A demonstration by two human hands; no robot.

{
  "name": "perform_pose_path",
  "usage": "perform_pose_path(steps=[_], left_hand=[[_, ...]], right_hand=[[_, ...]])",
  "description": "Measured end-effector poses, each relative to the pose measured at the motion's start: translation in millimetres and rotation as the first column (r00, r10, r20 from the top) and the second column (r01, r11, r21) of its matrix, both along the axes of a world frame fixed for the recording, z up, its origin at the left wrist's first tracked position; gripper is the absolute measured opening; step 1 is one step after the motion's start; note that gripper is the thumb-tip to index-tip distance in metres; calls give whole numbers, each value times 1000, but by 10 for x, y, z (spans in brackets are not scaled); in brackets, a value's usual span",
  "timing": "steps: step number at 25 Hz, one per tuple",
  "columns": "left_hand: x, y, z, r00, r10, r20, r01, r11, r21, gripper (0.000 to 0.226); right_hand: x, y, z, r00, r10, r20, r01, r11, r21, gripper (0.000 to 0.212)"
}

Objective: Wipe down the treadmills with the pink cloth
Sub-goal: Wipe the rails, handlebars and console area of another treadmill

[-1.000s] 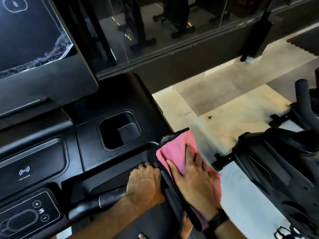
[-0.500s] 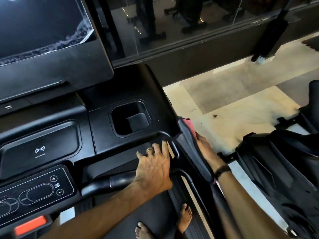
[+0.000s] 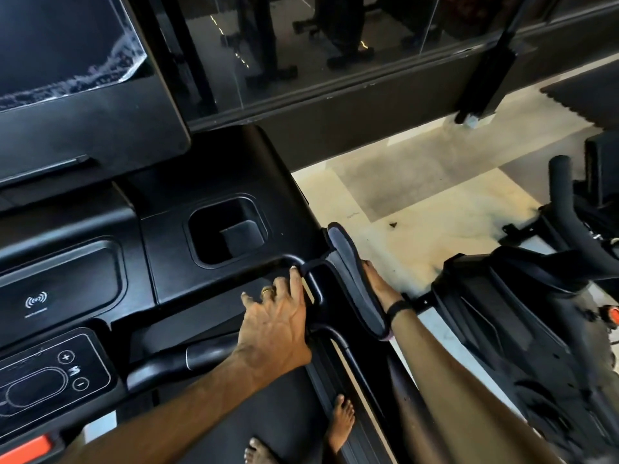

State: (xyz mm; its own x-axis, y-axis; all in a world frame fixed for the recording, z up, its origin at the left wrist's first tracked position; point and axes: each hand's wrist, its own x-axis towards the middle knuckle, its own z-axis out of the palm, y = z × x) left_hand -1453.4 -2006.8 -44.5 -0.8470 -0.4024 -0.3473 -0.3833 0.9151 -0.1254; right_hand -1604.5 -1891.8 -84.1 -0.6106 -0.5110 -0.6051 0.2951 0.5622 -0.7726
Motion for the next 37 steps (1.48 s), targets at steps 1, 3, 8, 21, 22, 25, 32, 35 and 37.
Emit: perform_pose_path(steps=[1, 3, 8, 21, 22, 25, 32, 35, 37], left_hand=[[4, 4, -9, 1000, -1, -3, 1, 1000, -9, 115], [-4, -1, -8, 1000, -2, 0, 2, 1000, -17, 108], [-21, -15, -6, 998, -56, -10, 55, 998, -28, 98], [365, -452, 286, 791, 60, -609, -17, 997, 77, 46], [411, -485, 326, 768, 81, -635, -26, 995, 95, 43], [582, -516, 376, 732, 112, -672, -29, 991, 134, 40], [1229, -611, 503, 658, 107, -745, -38, 993, 110, 33], [1616, -768, 603, 595, 165, -787, -113, 986, 121, 33], [1864, -861, 603, 553, 189, -812, -152, 980, 125, 34]], right_hand=[[66, 4, 45, 996, 25, -87, -20, 998, 55, 59], [318, 12, 214, 911, 254, -325, -169, 949, 266, 76], [466, -88, 253, 737, 292, -610, -83, 934, 347, 71], [180, -60, -183, 402, 311, -861, -562, 826, 36, 54], [278, 139, -193, 496, 239, -835, -520, 851, -65, 52], [571, 362, -74, 866, -128, -484, -98, 905, -415, 52], [1215, 7, 253, 396, 548, -737, -663, 726, 183, 96], [1432, -449, 689, 757, 450, -475, -186, 844, 503, 42], [1647, -798, 409, 379, 656, -653, -304, 754, 582, 47]])
